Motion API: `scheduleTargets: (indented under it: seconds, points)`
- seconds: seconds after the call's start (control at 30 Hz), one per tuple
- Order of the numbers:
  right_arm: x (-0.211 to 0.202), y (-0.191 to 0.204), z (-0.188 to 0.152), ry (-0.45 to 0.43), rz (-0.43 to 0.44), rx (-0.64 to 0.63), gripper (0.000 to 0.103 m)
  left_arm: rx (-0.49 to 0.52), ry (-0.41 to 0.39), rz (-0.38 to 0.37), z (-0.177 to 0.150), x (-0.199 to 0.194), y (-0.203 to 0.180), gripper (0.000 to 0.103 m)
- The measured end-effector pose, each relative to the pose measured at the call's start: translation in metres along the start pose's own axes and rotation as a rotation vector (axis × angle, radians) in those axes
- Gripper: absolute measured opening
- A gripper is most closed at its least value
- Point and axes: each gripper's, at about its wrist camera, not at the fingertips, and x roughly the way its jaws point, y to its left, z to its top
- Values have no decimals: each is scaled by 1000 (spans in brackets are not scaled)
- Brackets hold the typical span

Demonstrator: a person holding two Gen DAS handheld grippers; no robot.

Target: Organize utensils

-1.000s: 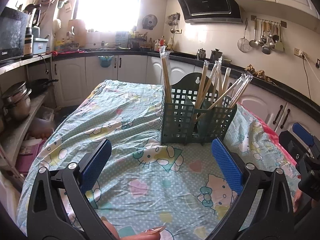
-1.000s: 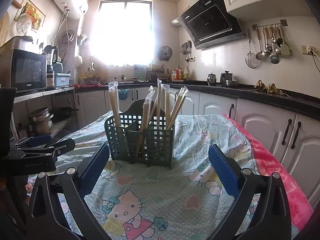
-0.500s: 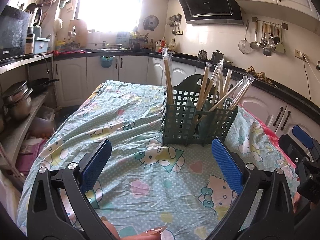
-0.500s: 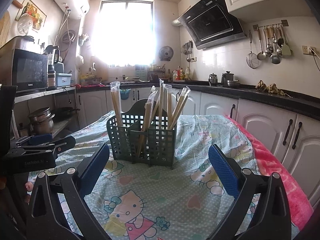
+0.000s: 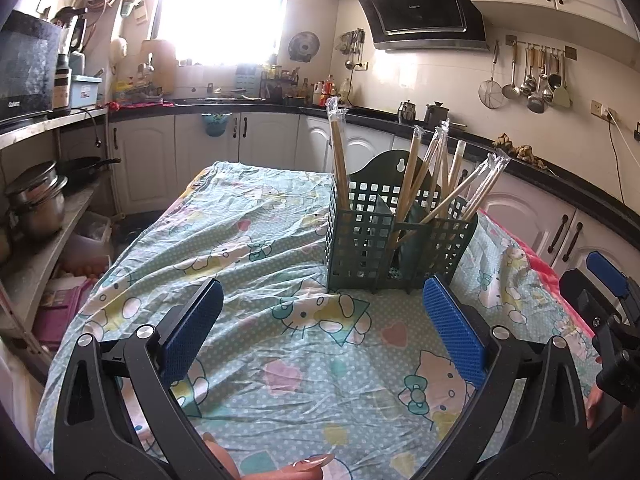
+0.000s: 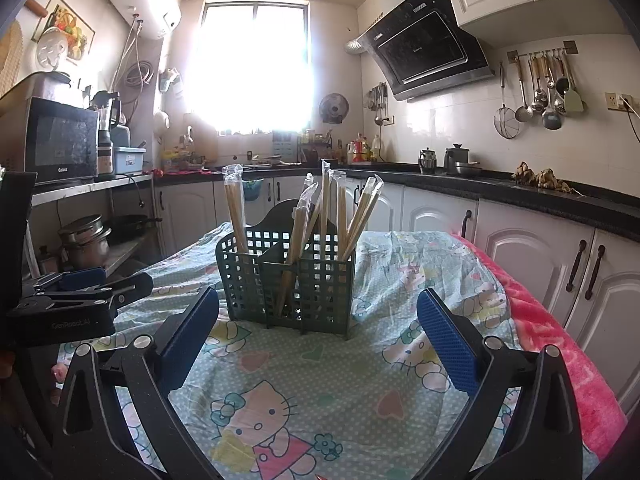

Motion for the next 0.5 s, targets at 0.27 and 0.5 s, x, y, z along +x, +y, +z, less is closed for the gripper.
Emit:
scheduleTargets:
  seconds: [0.27,0.5]
  points:
    - [-1,1,0,-2,2,0,97,1,1,1,0,0,0,92]
    - [-1,1,0,-2,1,-1,97,0,0,0,0,0,0,92]
